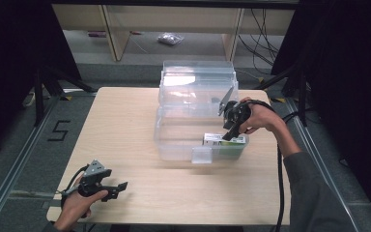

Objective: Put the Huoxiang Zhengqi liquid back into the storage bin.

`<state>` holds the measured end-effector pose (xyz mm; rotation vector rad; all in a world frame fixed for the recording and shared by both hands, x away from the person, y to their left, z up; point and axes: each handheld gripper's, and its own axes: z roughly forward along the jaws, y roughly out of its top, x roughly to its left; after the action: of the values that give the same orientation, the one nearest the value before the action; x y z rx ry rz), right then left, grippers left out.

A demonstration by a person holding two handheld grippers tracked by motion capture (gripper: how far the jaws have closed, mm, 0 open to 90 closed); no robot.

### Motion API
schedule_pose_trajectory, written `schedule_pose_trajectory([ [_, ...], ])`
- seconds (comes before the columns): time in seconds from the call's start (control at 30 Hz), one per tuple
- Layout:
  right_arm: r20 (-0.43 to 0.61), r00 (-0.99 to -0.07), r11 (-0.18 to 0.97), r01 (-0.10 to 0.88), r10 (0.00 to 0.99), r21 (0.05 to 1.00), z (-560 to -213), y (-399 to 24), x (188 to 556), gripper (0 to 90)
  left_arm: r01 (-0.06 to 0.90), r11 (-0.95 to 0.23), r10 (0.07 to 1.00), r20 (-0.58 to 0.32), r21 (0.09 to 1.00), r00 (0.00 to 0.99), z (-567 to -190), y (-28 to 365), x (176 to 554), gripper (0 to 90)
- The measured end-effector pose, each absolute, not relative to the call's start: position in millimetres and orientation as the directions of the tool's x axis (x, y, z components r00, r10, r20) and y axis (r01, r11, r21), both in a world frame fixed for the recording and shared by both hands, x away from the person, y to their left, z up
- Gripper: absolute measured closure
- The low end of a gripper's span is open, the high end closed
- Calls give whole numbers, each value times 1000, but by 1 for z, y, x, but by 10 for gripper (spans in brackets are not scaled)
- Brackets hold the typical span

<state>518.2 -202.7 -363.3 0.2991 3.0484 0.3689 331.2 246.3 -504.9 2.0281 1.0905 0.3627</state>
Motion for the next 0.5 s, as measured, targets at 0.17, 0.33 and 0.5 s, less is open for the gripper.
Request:
schedule_pose_trajectory([
  [0.17, -29, -977, 947, 200, 213, 250, -359, -204, 516, 469, 573, -319, 800, -111, 755, 590, -505, 246, 331, 160],
  [0.33, -31, -973, 943, 215, 230, 253, -356, -206, 513, 457, 575, -322, 798, -112, 752, 593, -505, 246, 331, 160],
  [0.5, -22, -973, 935, 214, 229, 284, -353, -209, 512, 452, 576, -325, 799, -107, 750, 591, -505, 247, 331, 160],
])
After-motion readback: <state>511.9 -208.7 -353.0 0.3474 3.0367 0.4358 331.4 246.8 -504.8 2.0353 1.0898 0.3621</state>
